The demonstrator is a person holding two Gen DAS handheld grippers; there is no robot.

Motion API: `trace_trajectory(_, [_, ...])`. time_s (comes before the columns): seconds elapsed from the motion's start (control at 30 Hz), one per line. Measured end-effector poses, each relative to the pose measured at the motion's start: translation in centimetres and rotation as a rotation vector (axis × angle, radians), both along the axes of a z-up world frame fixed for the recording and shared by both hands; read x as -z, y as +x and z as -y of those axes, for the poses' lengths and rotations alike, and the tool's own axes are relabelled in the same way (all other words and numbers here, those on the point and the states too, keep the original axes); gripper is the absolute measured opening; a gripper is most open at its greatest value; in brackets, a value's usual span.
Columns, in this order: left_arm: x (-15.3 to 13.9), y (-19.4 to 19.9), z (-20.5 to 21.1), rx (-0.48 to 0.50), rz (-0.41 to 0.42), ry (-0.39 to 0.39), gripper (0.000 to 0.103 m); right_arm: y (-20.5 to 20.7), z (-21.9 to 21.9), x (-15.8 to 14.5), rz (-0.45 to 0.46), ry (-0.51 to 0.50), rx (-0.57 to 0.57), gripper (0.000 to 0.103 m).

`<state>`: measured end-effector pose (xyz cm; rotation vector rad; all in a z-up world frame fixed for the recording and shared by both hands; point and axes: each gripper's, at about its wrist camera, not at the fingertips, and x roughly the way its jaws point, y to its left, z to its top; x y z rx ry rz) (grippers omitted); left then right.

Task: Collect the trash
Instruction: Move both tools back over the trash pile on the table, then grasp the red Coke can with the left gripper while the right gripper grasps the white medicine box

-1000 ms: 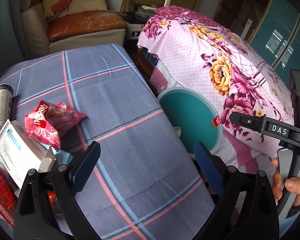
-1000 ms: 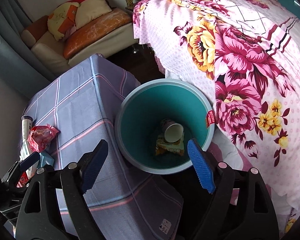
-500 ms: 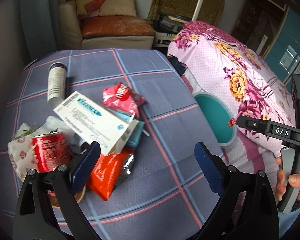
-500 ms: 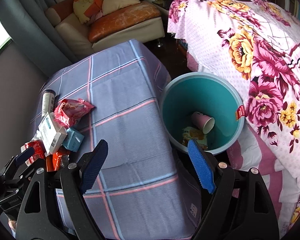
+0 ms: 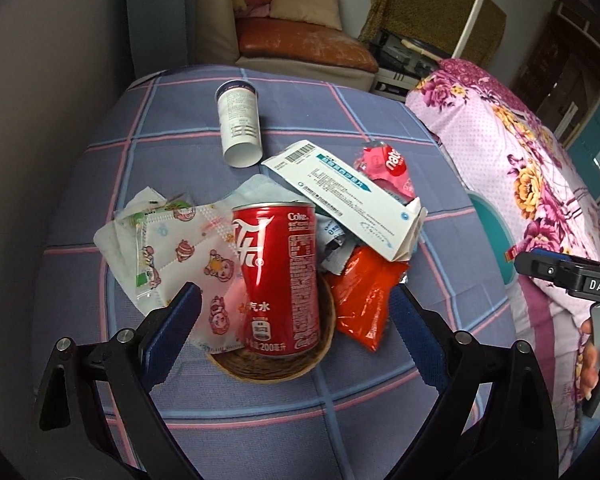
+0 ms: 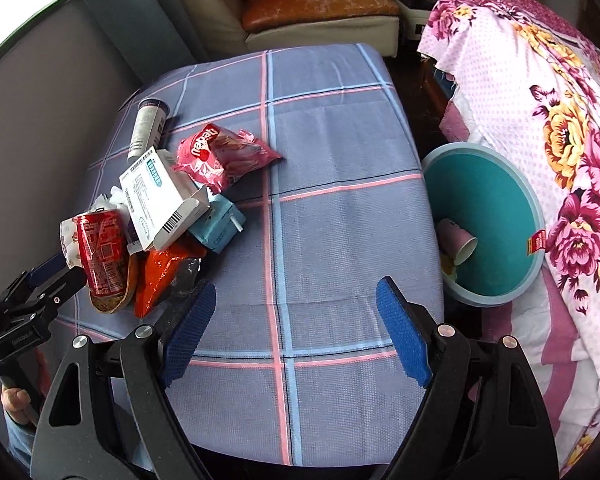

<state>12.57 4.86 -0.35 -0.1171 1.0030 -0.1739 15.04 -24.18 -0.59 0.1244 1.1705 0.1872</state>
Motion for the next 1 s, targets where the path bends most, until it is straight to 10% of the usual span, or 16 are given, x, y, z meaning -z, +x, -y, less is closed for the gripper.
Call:
trace_trajectory(0.2, [0.6, 0.7, -0.3, 0.026, -0.015, 0.009, 0.070, 0.9, -1.3, 0.2, -0.014, -0.013, -0.019, 0.082])
trace_trajectory(0.63, [3.0, 2.1, 0.0, 0.044, -0.063, -0.003, 0.070, 2.2, -4.5, -0.1, -0.012, -0.057, -0.093, 0.082])
trace_trajectory(0.7, [3.1, 2.0, 0.0, 0.054, -0.058, -0.001, 0.045, 2.3, -5.1, -0.2, -0.012, -0.063, -0.106, 0.082])
trace_trajectory(1.0, [-0.6, 1.8, -2.5, 0.041, 0.022, -0.055, 0.045, 4.2, -8.8, -1.4, -0.005, -0.030, -0.218, 0.082])
